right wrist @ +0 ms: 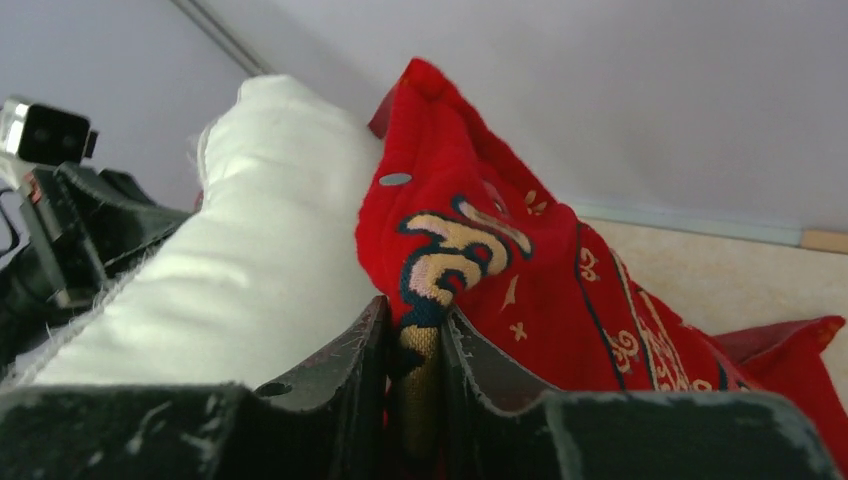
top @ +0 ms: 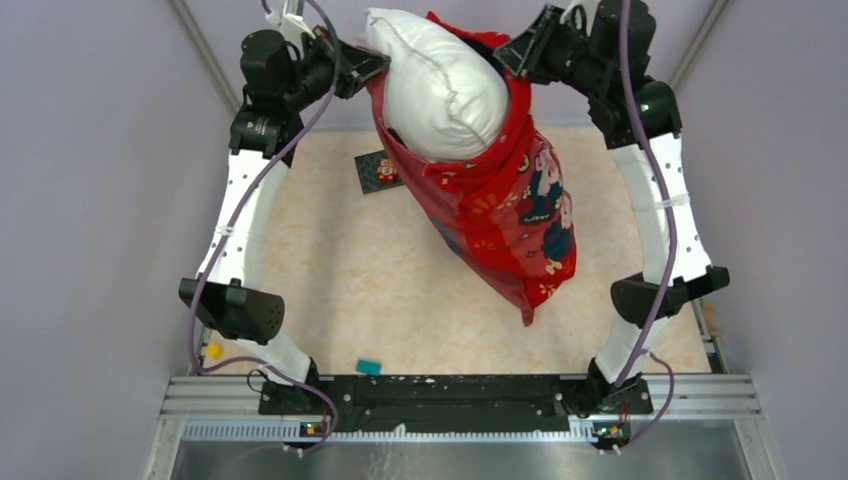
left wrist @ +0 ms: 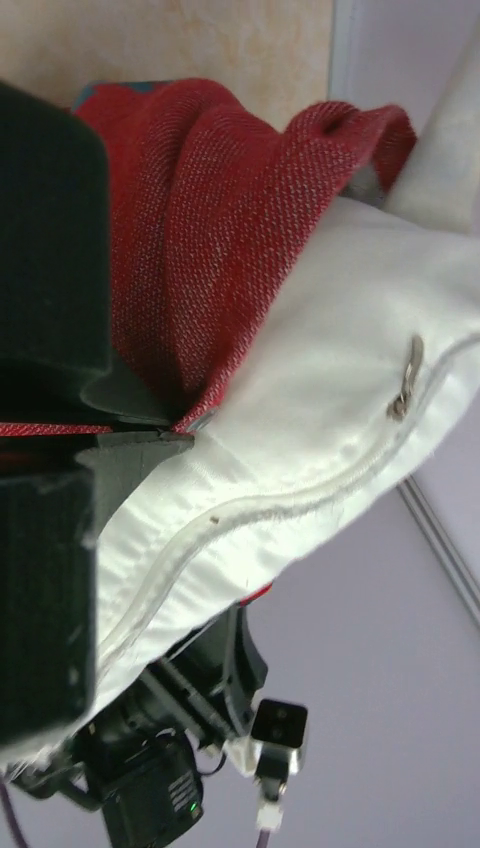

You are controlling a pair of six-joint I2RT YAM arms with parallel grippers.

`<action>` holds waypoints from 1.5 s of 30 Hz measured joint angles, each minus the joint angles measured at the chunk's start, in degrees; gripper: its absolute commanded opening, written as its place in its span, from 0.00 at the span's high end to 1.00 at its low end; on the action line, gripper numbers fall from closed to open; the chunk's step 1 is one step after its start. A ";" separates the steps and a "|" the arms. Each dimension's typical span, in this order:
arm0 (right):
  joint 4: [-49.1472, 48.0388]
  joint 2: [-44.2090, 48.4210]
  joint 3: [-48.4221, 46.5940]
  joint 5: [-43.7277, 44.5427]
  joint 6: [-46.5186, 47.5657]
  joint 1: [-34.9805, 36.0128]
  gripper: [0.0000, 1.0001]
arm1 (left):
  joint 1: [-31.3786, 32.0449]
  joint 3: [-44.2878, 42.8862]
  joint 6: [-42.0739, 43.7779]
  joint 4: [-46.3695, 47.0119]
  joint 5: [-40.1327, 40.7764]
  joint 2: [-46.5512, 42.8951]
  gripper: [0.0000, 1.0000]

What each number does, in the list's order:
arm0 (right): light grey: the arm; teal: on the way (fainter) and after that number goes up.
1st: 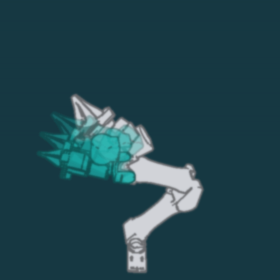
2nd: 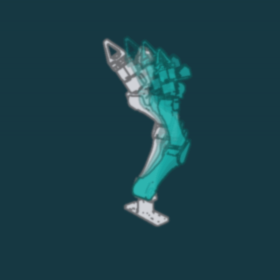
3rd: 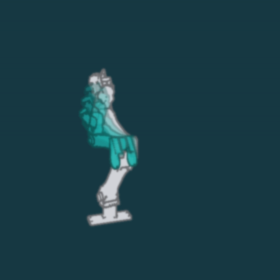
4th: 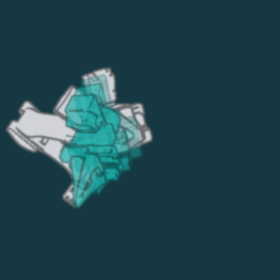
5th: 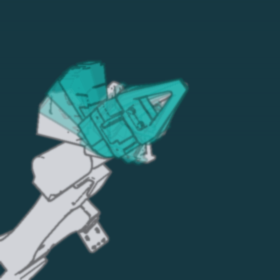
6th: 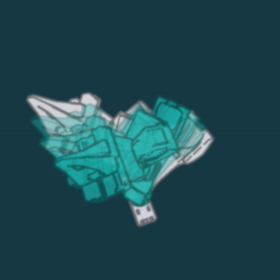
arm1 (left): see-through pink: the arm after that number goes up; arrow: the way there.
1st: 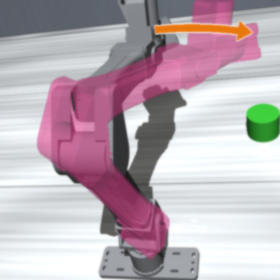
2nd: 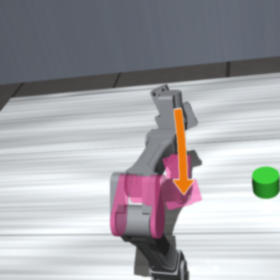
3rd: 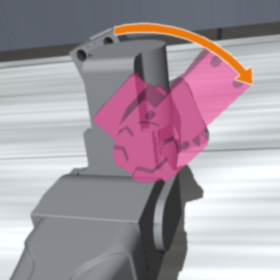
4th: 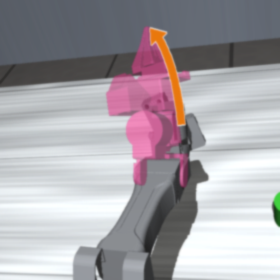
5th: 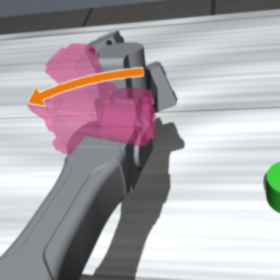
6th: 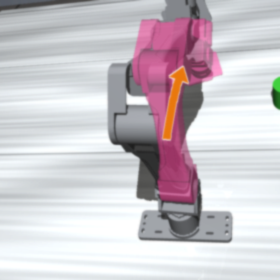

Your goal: Put the pillow into the pillowcase

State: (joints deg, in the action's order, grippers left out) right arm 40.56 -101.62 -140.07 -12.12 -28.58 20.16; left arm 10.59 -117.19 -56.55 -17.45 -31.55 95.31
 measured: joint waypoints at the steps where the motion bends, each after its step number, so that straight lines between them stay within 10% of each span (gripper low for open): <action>1: 0.66 0.13 0.79 0.00 0.50 0.96 0.77 | -0.24 1.33 -0.37 0.33 0.04 -0.04 1.00; 6: 2.32 2.43 5.77 0.44 2.62 5.35 1.00 | -2.43 5.79 -1.18 0.90 0.09 -0.04 1.00; 14: 5.66 1.60 -3.58 4.70 4.98 8.90 1.00 | -4.61 6.14 6.62 -3.80 -1.18 -0.52 0.60; 21: 2.40 2.08 -4.37 9.29 2.56 -2.51 1.00 | -3.98 0.94 18.32 -13.40 -4.00 -0.59 0.25; 30: 0.76 1.88 -3.61 12.48 2.43 -3.28 1.00 | 0.70 0.48 29.49 -24.30 3.89 -7.21 0.26; 45: 0.61 1.55 -3.63 13.75 3.04 -3.15 1.00 | 38.75 20.13 41.83 -28.50 25.57 -27.30 0.32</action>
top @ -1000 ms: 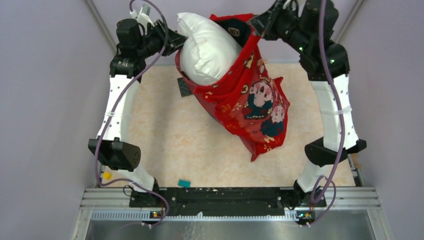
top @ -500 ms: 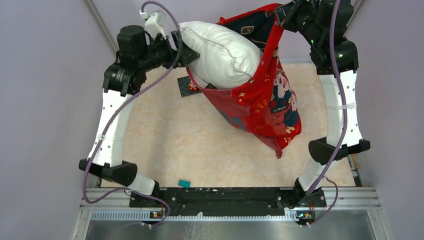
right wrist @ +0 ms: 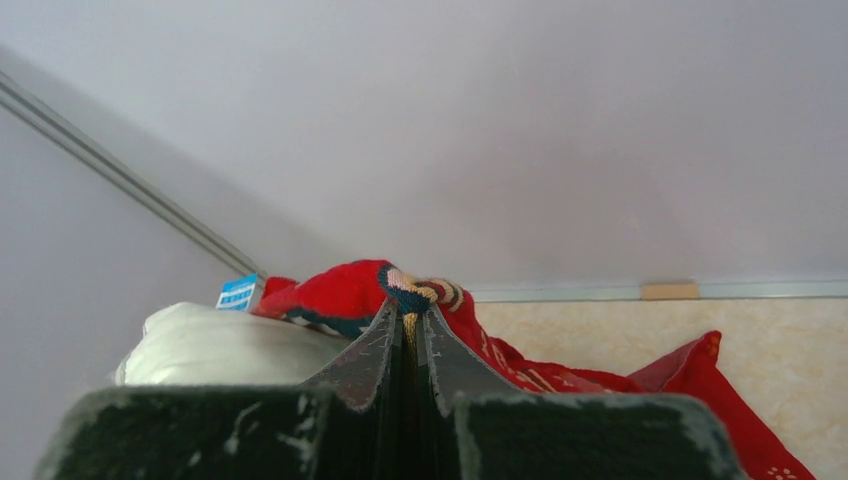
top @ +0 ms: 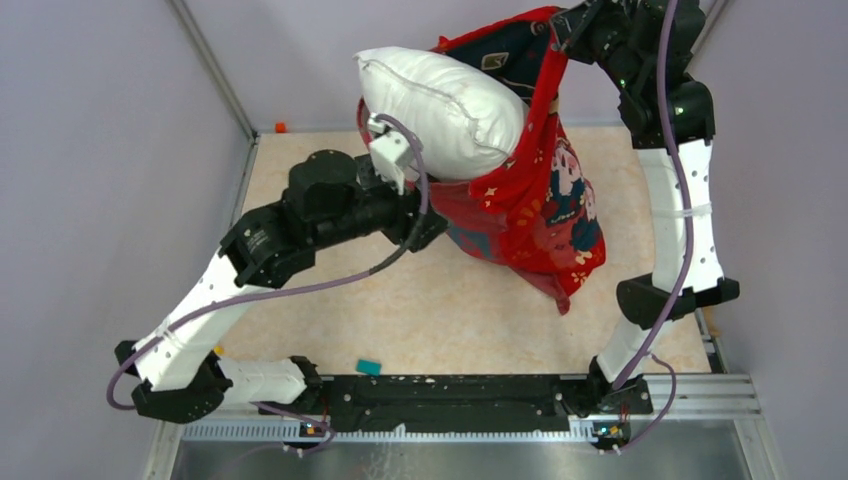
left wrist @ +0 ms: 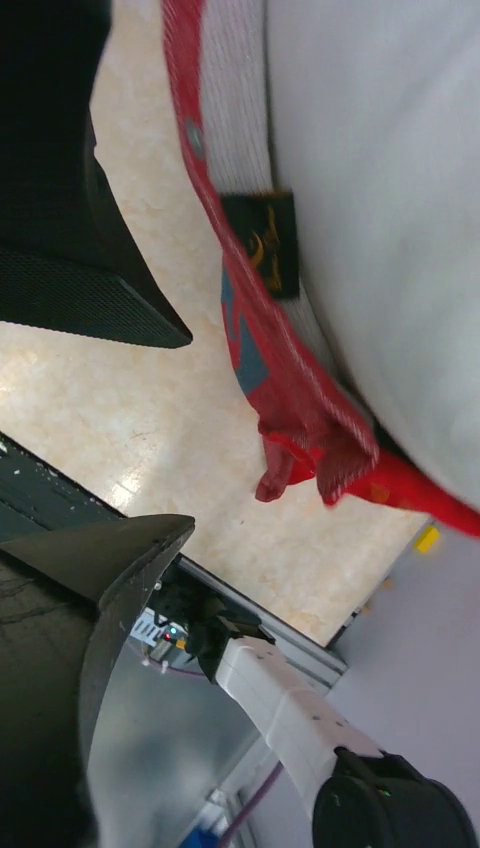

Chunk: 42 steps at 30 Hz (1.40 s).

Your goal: Put the pillow into the pillowcase

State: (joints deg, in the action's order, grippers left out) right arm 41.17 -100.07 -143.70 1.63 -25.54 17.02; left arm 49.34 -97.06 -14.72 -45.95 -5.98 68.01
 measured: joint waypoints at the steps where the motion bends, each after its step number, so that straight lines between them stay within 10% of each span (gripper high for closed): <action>1: -0.04 -0.07 -0.02 -0.11 -0.02 0.00 1.00 | 2.27 -0.02 0.70 0.52 1.44 0.57 0.32; 9: -0.04 -0.24 -0.02 -0.87 -0.02 0.00 1.00 | 15.19 -3.93 7.91 3.52 15.56 7.58 0.28; 21: -0.04 -0.24 -0.02 -1.53 -0.07 0.00 1.00 | 16.41 -22.12 12.50 2.05 29.24 14.67 0.31; 42: -0.02 -0.24 -0.02 -1.79 -0.17 0.00 1.00 | 15.85 -29.44 9.88 -9.16 25.79 21.88 0.38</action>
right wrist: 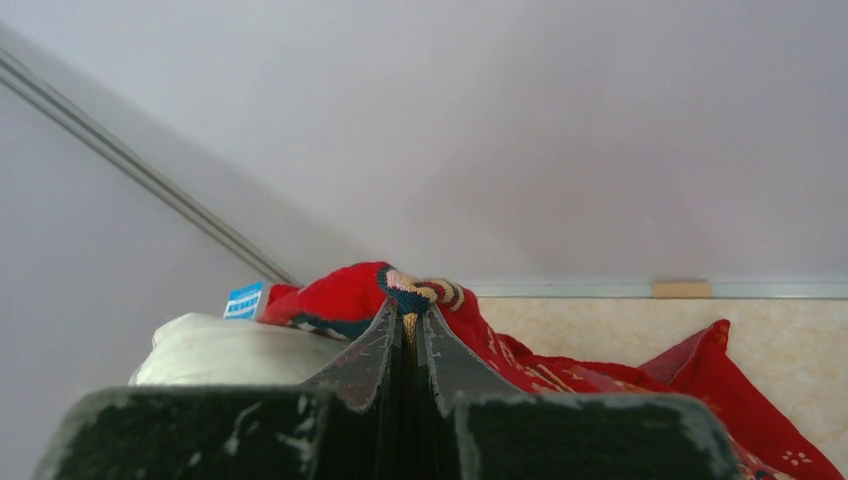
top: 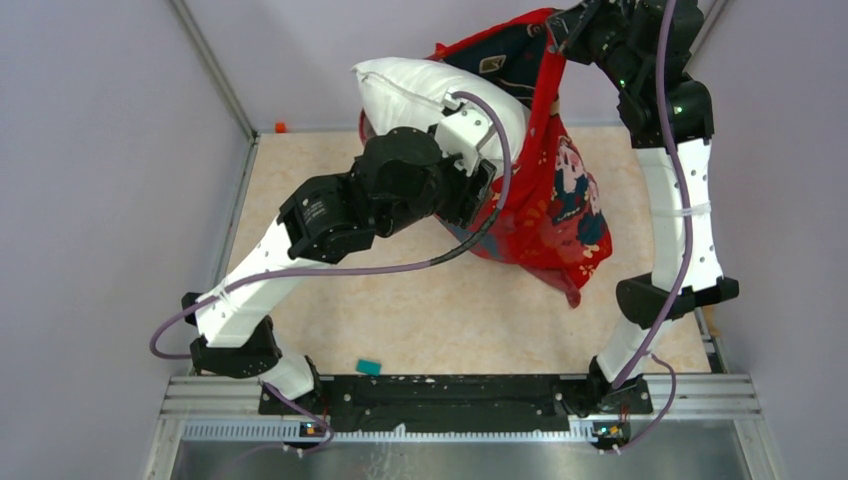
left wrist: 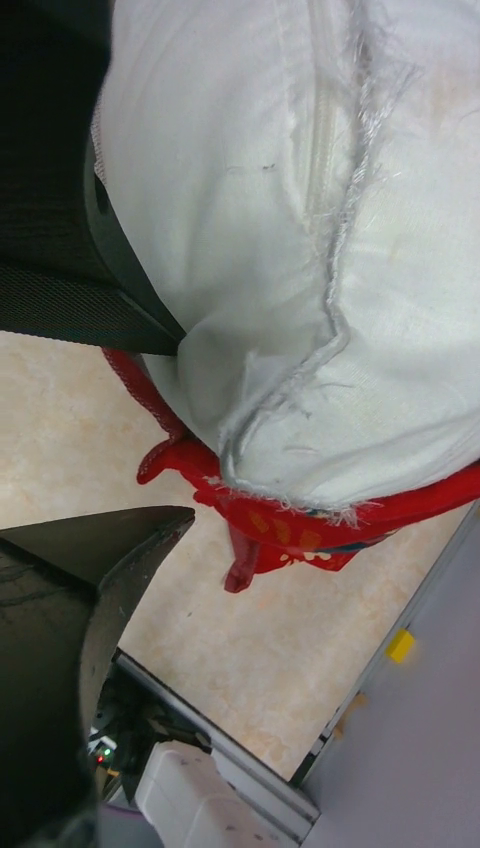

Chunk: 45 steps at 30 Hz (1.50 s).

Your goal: Put the pillow into the pillowcase

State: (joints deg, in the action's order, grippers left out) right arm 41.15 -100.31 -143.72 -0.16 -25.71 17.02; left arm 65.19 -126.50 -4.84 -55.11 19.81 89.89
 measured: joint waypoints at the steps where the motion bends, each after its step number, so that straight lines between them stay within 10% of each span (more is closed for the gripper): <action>1: 0.00 0.00 0.00 -0.04 0.02 0.00 1.00 | -0.17 0.00 -0.46 -0.37 -1.07 0.00 0.38; 22: 0.00 0.00 0.00 -0.13 0.00 0.50 1.00 | -0.37 2.10 -5.81 -1.86 -2.27 1.79 0.40; 25: 0.00 0.00 0.00 -0.13 0.02 0.57 1.00 | -0.37 2.10 -5.88 -1.20 -1.07 2.51 0.54; 29: 0.00 0.00 0.00 -0.13 0.07 0.66 1.00 | -0.37 1.90 -6.14 -1.11 0.00 3.34 0.99; 45: -4.81 1.79 7.78 -4.61 1.92 3.54 1.00 | -0.74 -3.98 4.13 11.54 -1.53 -10.43 1.00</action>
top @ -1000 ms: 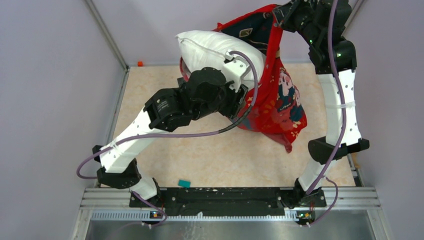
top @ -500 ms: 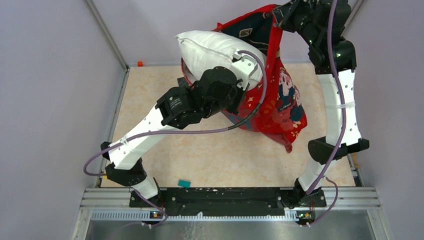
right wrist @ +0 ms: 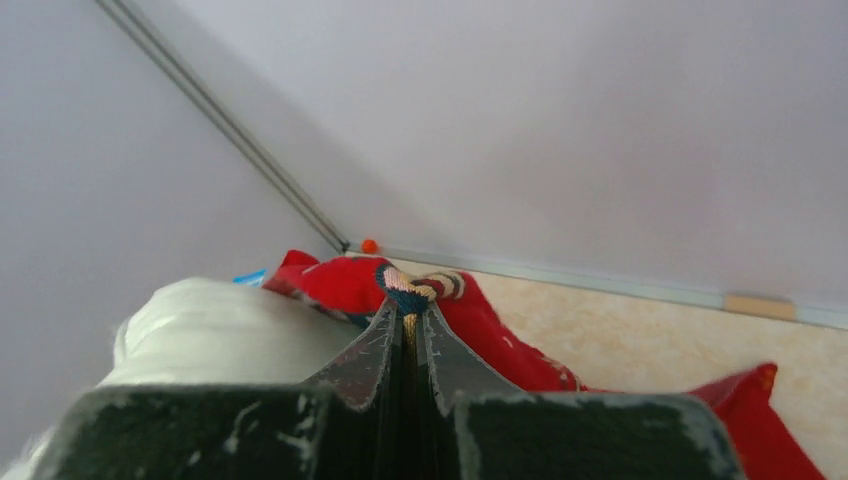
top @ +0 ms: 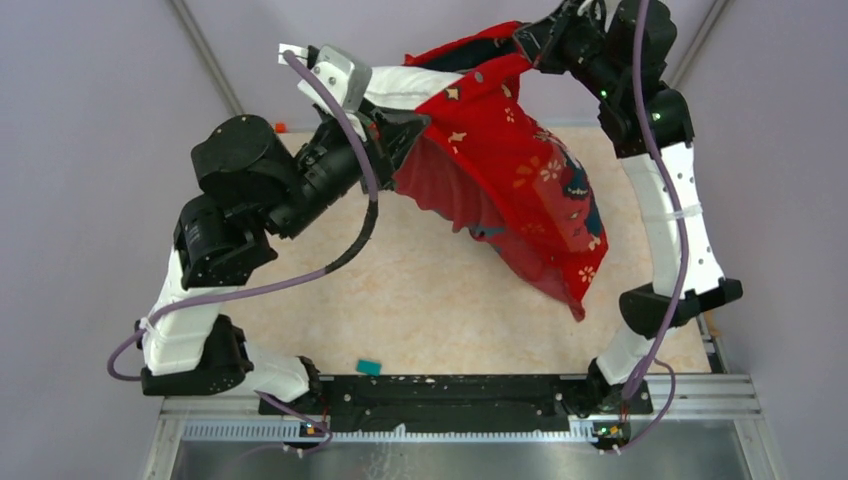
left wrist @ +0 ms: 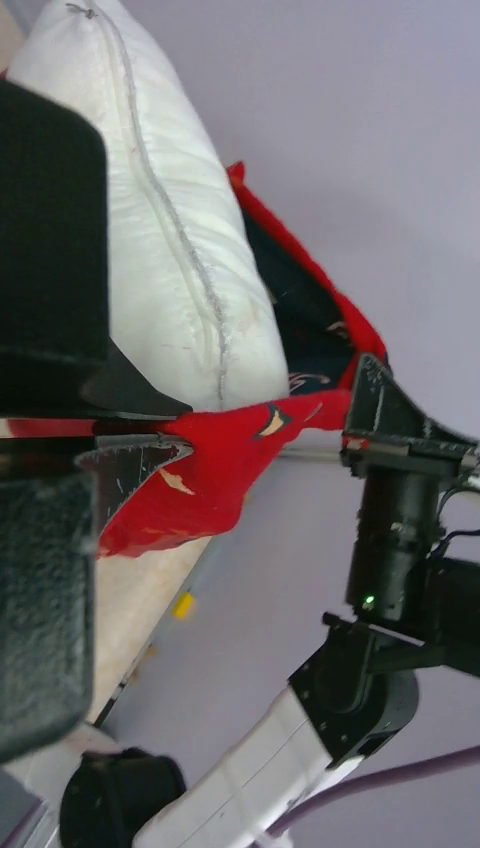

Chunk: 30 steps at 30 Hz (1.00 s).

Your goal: Put the pillow into the pillowcase

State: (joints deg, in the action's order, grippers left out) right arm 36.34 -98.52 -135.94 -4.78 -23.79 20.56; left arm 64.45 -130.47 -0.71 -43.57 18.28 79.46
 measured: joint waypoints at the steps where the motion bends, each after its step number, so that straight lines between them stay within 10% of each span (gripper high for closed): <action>1: -1.73 0.96 1.16 -1.09 0.00 0.39 1.00 | 0.00 -0.09 1.01 1.49 0.59 -0.04 1.00; 13: -11.30 7.30 9.55 -10.73 -0.83 1.05 1.00 | -0.31 -7.43 9.38 11.28 4.15 13.81 1.00; 23: -10.95 7.41 11.74 -10.14 -0.61 1.11 1.00 | -19.39 -5.05 -8.57 14.64 -27.93 16.13 0.98; 27: -10.36 7.39 11.15 -9.33 -0.61 1.42 1.00 | -21.66 -5.62 -12.24 14.14 -39.04 17.00 0.46; 30: -6.75 6.36 7.30 -6.03 -0.24 1.46 1.00 | -23.10 1.07 -15.04 14.01 -40.76 13.42 0.29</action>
State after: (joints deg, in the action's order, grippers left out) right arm 29.58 -92.16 -128.64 -10.81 -24.03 22.02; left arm 41.34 -129.40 -15.75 -29.56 -22.48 92.88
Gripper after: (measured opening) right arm 0.017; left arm 0.565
